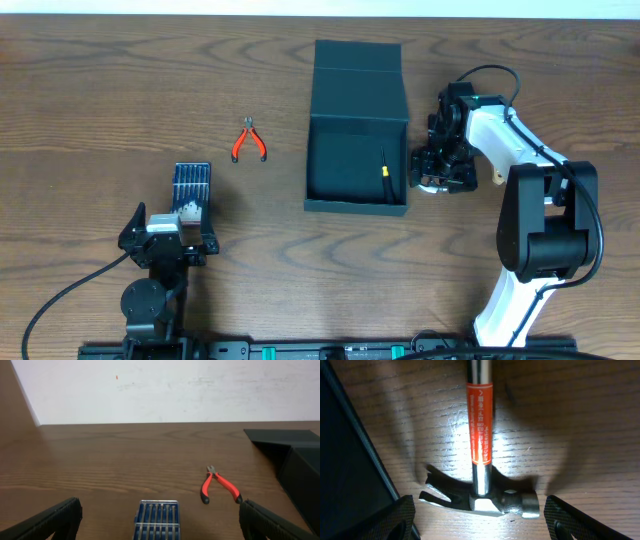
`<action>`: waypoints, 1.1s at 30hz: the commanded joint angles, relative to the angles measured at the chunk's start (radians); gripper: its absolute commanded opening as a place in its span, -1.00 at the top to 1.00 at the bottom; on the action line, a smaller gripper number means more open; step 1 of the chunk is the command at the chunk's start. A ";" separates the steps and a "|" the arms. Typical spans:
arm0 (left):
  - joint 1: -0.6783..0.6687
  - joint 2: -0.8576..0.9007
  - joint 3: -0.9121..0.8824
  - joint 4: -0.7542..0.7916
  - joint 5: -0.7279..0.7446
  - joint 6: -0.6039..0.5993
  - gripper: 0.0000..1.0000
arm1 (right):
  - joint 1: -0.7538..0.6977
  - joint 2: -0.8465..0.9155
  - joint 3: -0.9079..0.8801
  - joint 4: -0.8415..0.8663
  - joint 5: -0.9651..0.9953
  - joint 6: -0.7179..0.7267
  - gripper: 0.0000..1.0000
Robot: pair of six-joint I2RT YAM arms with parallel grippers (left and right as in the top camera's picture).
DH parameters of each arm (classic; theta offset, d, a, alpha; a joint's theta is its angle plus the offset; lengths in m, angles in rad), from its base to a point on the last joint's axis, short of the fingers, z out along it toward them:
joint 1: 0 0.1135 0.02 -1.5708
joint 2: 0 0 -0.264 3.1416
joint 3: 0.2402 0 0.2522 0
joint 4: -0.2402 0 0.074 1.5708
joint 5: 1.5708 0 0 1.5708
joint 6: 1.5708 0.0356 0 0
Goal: Pack container
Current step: 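Lower the right gripper and close it on the hammer handle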
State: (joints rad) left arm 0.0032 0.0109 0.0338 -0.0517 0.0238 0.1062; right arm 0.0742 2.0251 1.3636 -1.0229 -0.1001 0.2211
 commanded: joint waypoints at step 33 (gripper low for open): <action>-0.005 -0.006 -0.028 -0.018 -0.002 0.009 -0.97 | -0.015 -0.011 -0.055 0.058 0.017 0.022 -0.47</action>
State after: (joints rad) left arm 0.0032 0.0109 0.0338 -0.0517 0.0238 0.1062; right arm 0.0666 2.0186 1.3258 -0.9714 -0.0727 0.2348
